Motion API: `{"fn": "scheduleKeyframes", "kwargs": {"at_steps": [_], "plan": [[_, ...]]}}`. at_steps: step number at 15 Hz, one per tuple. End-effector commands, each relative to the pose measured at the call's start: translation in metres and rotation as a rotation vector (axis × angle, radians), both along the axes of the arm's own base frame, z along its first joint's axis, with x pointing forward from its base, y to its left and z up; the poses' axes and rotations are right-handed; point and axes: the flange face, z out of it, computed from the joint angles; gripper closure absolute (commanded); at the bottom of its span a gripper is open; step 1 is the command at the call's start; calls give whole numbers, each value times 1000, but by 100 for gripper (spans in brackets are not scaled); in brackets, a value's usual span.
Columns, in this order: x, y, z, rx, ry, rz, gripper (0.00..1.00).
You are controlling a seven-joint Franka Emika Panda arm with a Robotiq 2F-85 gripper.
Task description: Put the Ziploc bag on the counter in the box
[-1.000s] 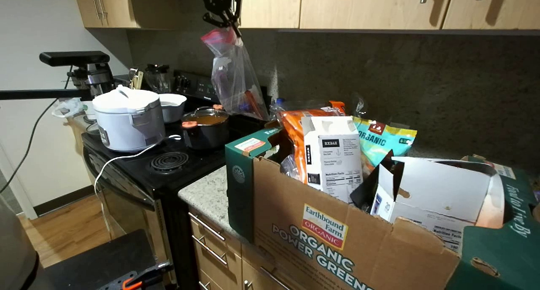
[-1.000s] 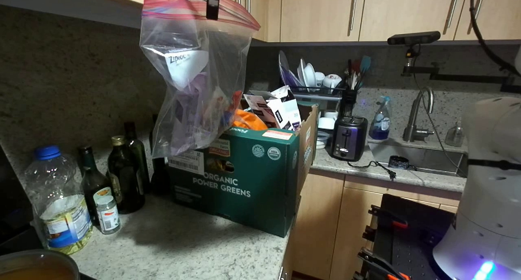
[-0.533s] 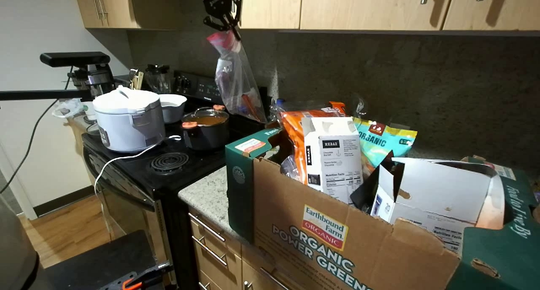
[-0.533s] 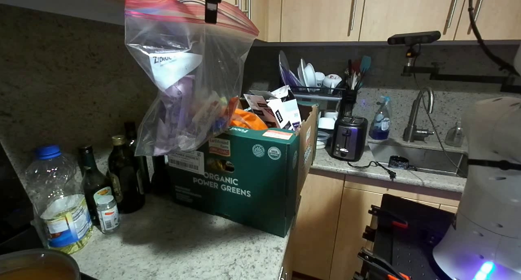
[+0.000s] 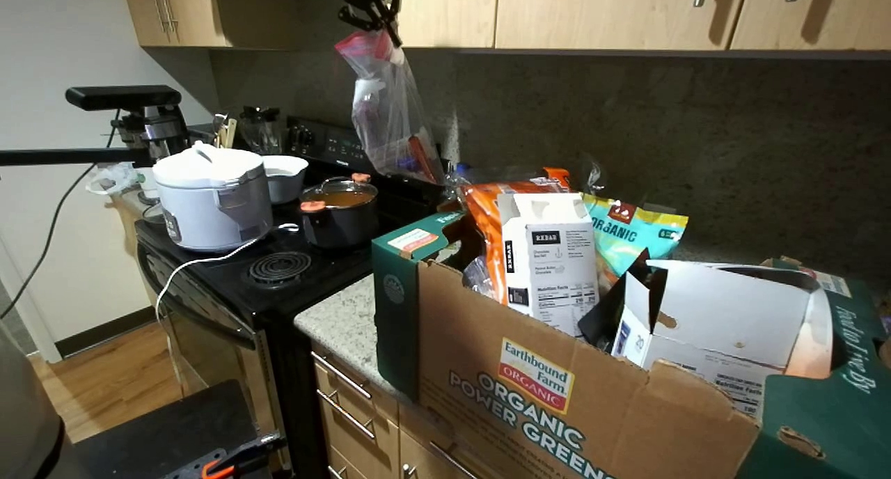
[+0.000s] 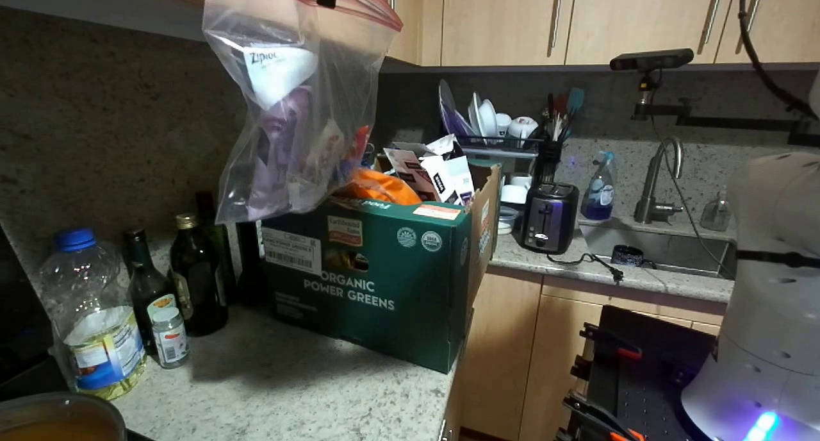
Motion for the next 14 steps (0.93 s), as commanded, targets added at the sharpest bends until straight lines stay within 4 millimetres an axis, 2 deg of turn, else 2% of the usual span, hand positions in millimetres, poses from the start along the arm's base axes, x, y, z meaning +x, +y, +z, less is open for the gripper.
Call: {"fn": "scheduleKeyframes", "kwargs": {"at_steps": [1,5,8,10,14], "plan": [[-9,-15,36,38,-66,-74,99],[-13,-42,59,92,-108,-188,99],[-13,-70,68,129,-124,-279,99],[-12,-88,73,152,-135,-334,99],[-7,-115,70,203,-136,-433,99]]}}
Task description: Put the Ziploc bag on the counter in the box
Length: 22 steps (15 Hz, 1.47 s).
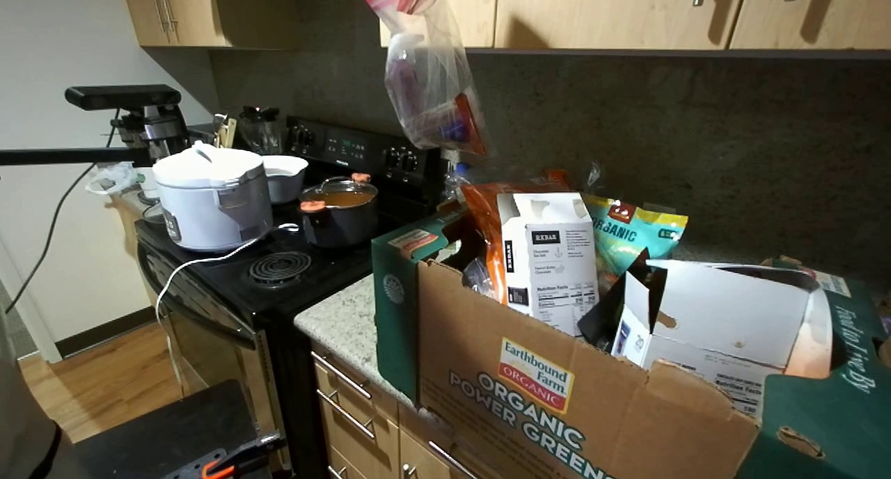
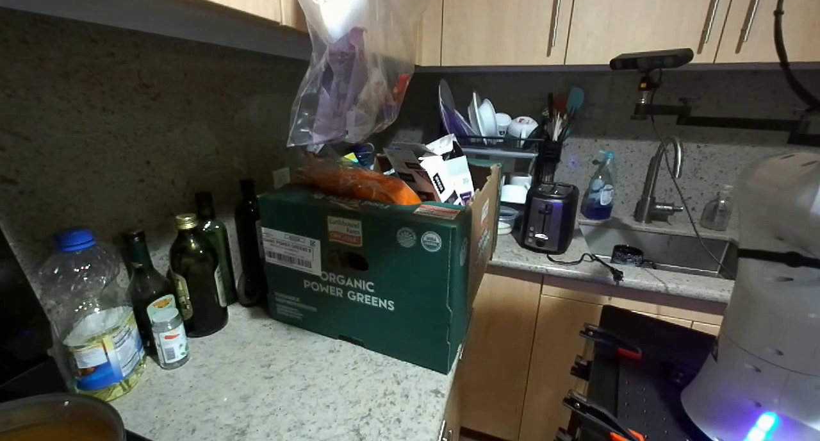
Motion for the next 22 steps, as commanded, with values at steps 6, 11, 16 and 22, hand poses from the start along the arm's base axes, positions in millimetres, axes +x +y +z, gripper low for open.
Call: {"fn": "scheduleKeyframes", "kwargs": {"at_steps": [6,11,16,22], "plan": [[-19,-43,-17,170,19,-175,99],[-43,-64,-30,209,30,-266,99],[-62,-80,-47,219,45,-324,99],[-62,-97,-61,227,63,-350,99]]}}
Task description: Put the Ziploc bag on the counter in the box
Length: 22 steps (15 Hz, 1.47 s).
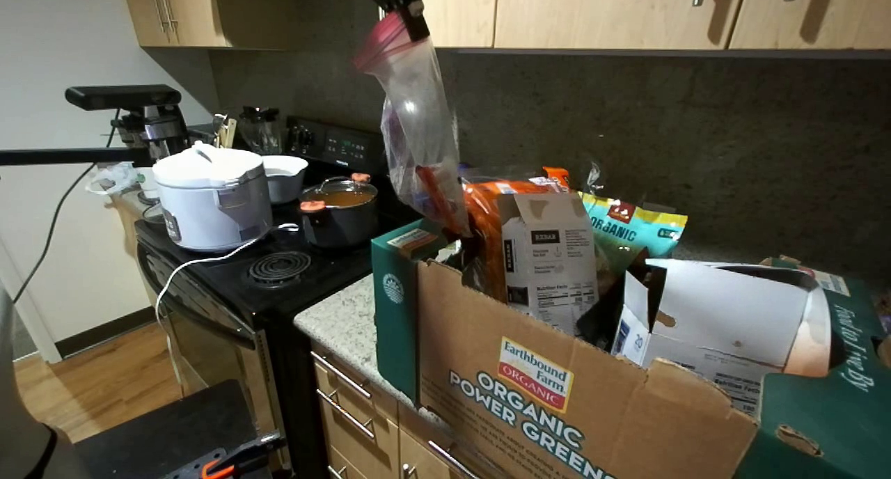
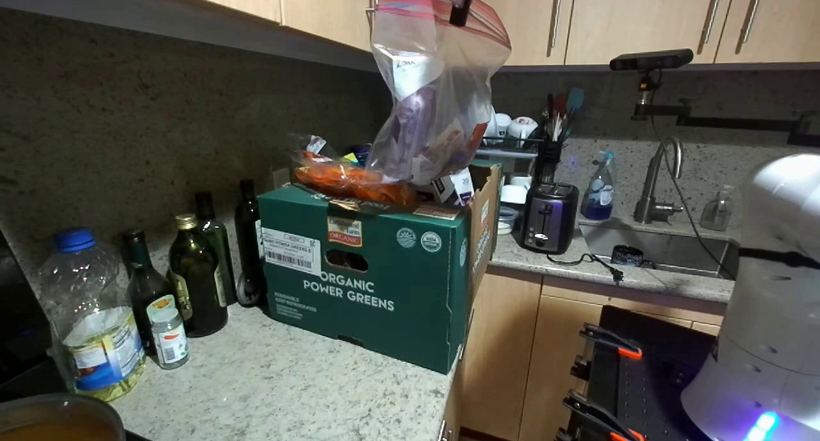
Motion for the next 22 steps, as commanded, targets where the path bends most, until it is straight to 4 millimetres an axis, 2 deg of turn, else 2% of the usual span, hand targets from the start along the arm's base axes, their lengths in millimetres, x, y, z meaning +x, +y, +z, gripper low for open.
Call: {"fn": "scheduleKeyframes", "kwargs": {"at_steps": [1,11,16,22], "plan": [[0,-13,-4,29,-32,-33,99],[19,-45,-13,45,-64,-128,99],[25,-64,-30,67,-40,-194,99],[32,-93,-60,83,-6,-283,99]]}}
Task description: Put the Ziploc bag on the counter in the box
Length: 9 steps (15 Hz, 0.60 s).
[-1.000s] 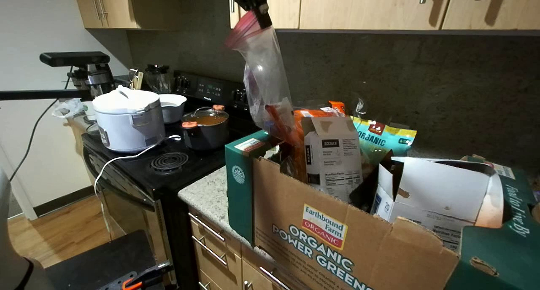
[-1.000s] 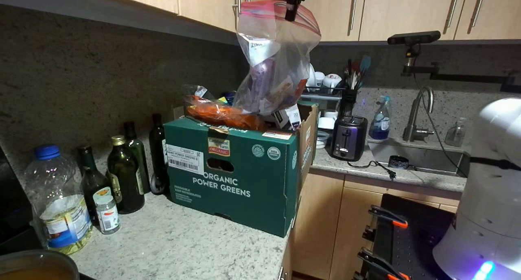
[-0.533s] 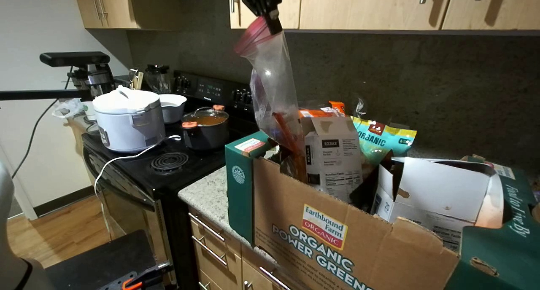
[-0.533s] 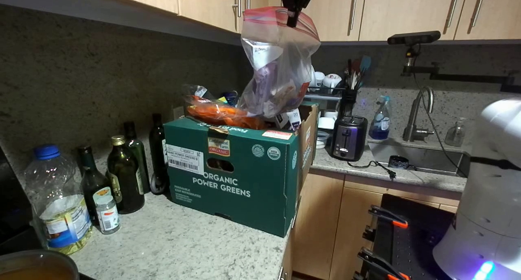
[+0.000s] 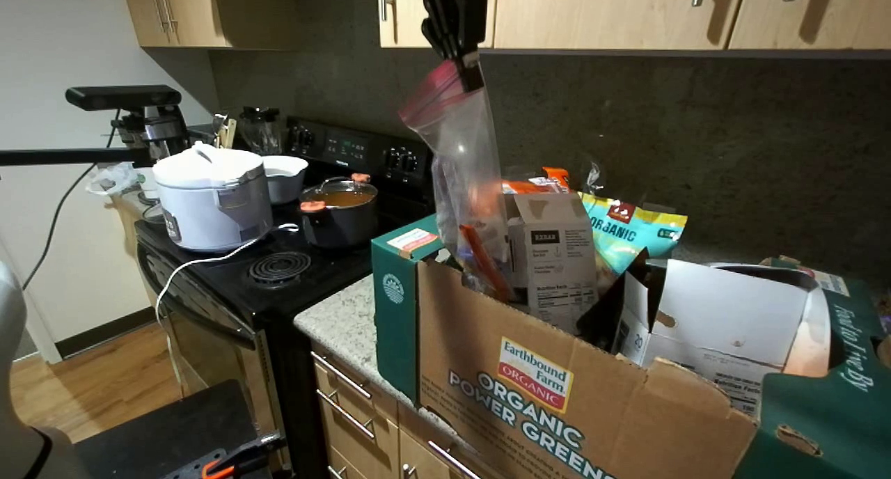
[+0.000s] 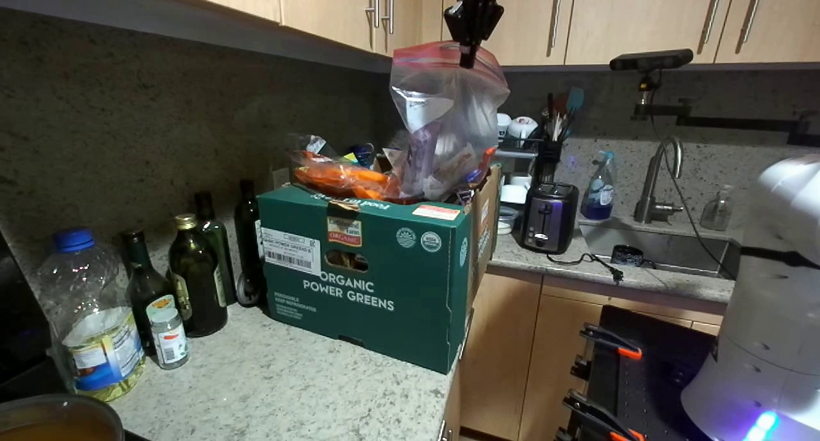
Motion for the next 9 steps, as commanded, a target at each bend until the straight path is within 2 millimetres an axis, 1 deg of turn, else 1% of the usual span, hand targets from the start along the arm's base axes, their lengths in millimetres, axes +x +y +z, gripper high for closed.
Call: {"fn": "scheduleKeyframes", "kwargs": {"at_steps": [1,4,6,9], "plan": [[4,-17,-14,34,-20,-56,99],[16,-29,-31,35,-26,-72,99],[26,-34,-44,35,-29,-60,99],[45,-34,-75,41,-20,-30,99]]}}
